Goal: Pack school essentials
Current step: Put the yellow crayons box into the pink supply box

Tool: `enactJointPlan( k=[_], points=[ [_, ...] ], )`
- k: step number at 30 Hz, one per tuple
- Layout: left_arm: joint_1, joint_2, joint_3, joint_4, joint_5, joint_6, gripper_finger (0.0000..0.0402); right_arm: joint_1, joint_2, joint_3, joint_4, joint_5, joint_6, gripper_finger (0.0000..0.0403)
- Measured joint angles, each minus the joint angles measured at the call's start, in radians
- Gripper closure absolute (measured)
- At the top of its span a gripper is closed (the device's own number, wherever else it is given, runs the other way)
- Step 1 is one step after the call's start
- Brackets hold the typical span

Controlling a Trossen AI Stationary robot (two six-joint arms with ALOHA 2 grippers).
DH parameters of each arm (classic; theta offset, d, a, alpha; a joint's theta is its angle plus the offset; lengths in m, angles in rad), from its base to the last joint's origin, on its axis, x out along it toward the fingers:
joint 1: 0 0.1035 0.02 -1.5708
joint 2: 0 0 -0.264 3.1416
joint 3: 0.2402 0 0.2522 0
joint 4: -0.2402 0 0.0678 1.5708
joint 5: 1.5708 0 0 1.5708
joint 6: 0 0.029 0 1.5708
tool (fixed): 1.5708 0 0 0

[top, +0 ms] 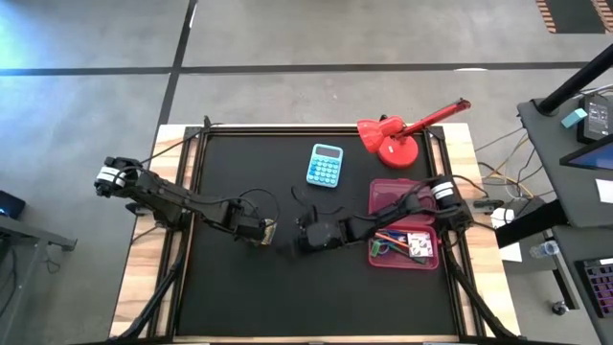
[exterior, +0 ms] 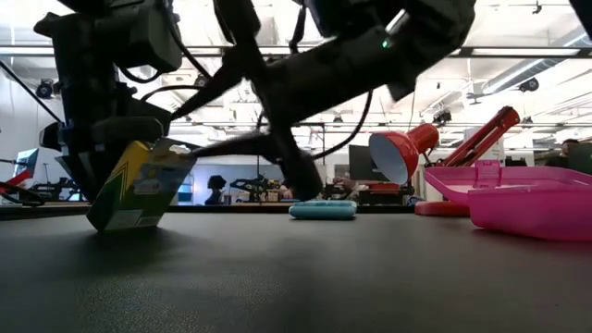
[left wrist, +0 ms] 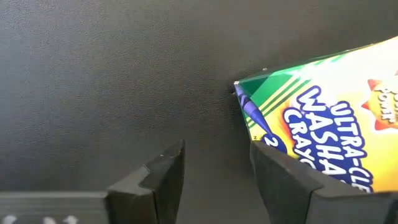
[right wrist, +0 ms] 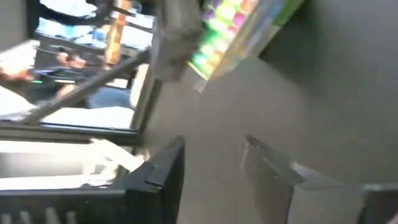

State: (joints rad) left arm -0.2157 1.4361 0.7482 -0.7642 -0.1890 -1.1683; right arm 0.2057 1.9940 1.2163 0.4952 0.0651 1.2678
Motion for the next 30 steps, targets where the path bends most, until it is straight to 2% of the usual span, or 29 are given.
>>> enactJointPlan(
  k=[4, 8, 15, 20, 27, 30],
  points=[
    [0.000, 0.000, -0.001, 0.000, 0.000, 0.000, 0.0233, -0.025, 0.021, 0.000, 0.005, -0.006, 0.032, 0.0211],
    [0.000, 0.000, -0.001, 0.000, 0.000, 0.000, 0.0233, -0.045, 0.014, 0.006, 0.013, 0.006, -0.003, 0.0179],
    [0.000, -0.001, -0.001, -0.001, 0.000, 0.001, 0.0233, -0.064, 0.015, 0.066, -0.004, 0.024, -0.035, 0.0169],
    [0.000, -0.008, -0.003, -0.004, -0.001, 0.003, 0.0233, -0.075, 0.017, 0.095, -0.103, 0.041, -0.039, 0.0204],
    [0.000, -0.009, -0.003, -0.004, -0.001, 0.003, 0.0233, -0.084, 0.017, 0.105, -0.104, 0.041, -0.034, 0.0307],
    [0.000, -0.009, -0.003, -0.003, 0.000, 0.003, 0.0233, -0.093, 0.018, 0.105, -0.105, 0.040, -0.031, 0.0338]
  ],
)
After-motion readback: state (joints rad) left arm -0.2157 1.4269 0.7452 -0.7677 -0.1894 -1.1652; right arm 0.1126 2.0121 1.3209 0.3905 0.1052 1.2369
